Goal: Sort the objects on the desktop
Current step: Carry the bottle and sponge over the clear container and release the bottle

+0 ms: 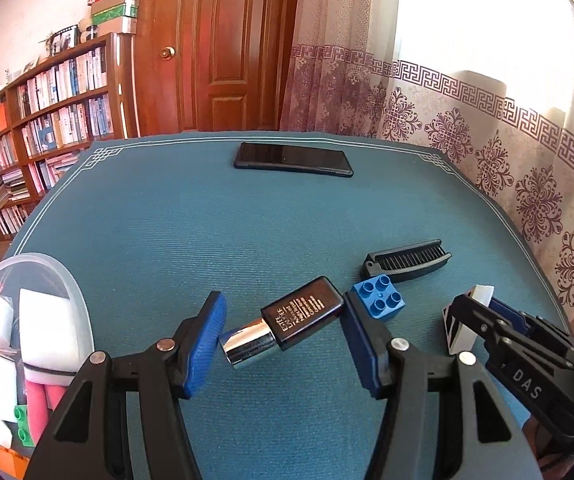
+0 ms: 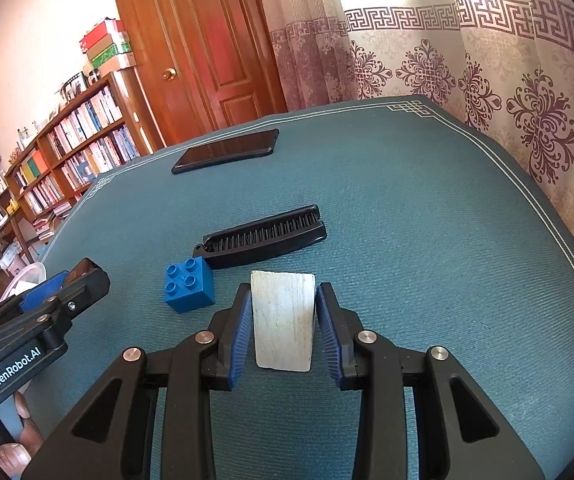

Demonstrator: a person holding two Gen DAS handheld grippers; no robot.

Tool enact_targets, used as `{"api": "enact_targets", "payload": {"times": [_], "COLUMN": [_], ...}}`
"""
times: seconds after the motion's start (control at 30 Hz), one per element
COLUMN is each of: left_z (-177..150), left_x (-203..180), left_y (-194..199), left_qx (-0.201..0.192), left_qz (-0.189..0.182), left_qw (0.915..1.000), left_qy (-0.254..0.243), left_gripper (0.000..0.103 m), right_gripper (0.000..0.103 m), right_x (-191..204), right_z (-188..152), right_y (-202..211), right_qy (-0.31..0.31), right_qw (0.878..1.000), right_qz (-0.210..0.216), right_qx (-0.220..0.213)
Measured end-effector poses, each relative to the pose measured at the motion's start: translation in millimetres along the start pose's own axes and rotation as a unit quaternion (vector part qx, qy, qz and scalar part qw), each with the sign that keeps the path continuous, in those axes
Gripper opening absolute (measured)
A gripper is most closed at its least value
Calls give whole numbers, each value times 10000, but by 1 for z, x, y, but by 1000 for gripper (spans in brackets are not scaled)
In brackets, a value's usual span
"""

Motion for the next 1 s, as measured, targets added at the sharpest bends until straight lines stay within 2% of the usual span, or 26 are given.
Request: {"api": "enact_targets", "payload": {"times": [0.37,0.83,1.0], "left_z": [8,11,11], "left_x": [34,105,128], "left_y": [31,69,78], "left_qx": [-209,-395,-396], "left_qz": [229,756,940], "left_qw": [9992,9952,9939], "left_qy": [246,476,417], "left_gripper": [63,63,63], "right_gripper": [35,35,35], "right_x": [3,9,17], "right_z": [2,-1,-4], "right_y": [4,10,17], "right_qy": [73,175,181], "right_qw": [9999,9995,9996], "right_qz": [-58,-159,-101], "right_qx": [-117,-189,-176]}}
Point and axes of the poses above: each gripper's, at about its wrist camera, not at the fingertips, and y roughly against the way its jaws point, x to its left, z to its top, the point moved 10 cm from there along -y, roughly the way its jaws point, and after that the axes turned 15 degrees about -x, right-handed, at the moved point
